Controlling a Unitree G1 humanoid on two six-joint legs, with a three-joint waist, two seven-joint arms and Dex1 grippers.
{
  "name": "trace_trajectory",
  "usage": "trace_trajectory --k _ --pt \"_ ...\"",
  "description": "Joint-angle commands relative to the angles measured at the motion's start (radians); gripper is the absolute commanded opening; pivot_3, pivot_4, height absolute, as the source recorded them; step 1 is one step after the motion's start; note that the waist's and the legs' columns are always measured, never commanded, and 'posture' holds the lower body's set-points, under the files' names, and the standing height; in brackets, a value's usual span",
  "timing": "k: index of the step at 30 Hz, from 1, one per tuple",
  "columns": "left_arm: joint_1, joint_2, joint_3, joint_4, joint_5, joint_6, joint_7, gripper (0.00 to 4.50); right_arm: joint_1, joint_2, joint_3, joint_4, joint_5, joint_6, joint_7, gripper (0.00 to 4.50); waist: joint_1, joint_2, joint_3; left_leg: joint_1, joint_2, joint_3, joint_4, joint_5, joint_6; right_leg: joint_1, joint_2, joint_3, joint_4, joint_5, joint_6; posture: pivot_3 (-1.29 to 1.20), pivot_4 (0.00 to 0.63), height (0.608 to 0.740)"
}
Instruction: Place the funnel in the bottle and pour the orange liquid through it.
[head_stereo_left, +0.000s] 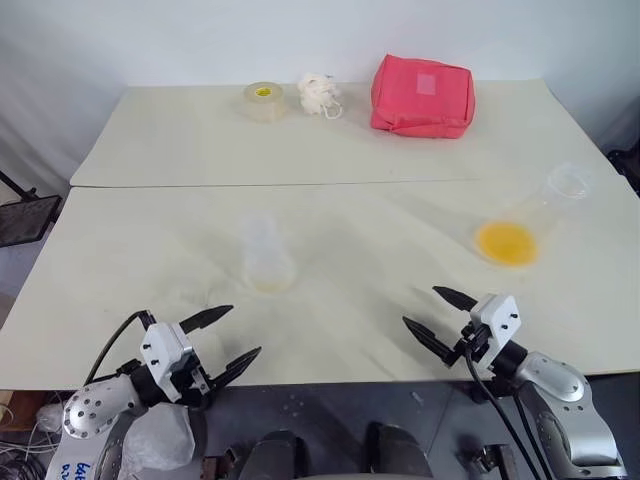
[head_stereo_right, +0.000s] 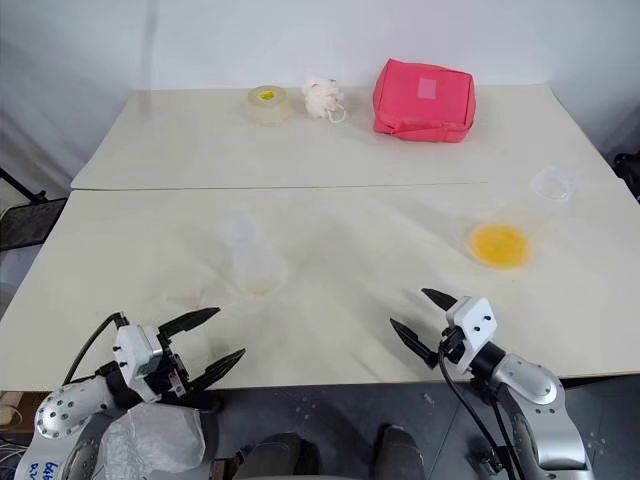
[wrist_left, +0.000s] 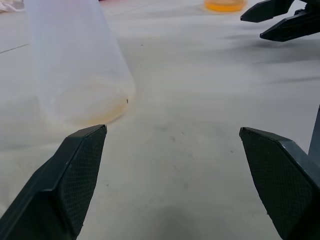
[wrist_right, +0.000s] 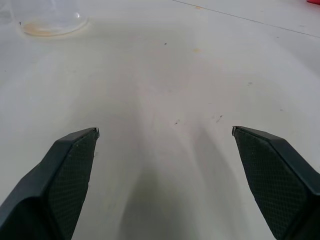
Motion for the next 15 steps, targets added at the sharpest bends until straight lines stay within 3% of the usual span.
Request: trace_trajectory --k 1,15 --pt "-0.005 0.001 0.017 -0.016 -0.030 0.008 0.001 4.50 -0.003 0.003 -0.008 -0.037 0.005 -0.003 -0.009 4.47 0.000 0.000 0.000 0.000 0.000 0.000 0.000 0.000 0.000 0.000 0.000 0.000 0.000 0.000 0.000 0.00 0.150 0.740" --pt "0.023 0.023 0.015 -0.110 -0.047 0.223 0.082 4.50 -0.036 -0.003 0.006 -0.008 0.002 0.005 0.003 4.47 -0.001 0.000 0.000 0.000 0.000 0.000 0.000 0.000 0.000 0.000 0.000 0.000 0.000 0.000 0.000 0.00 0.150 0.740"
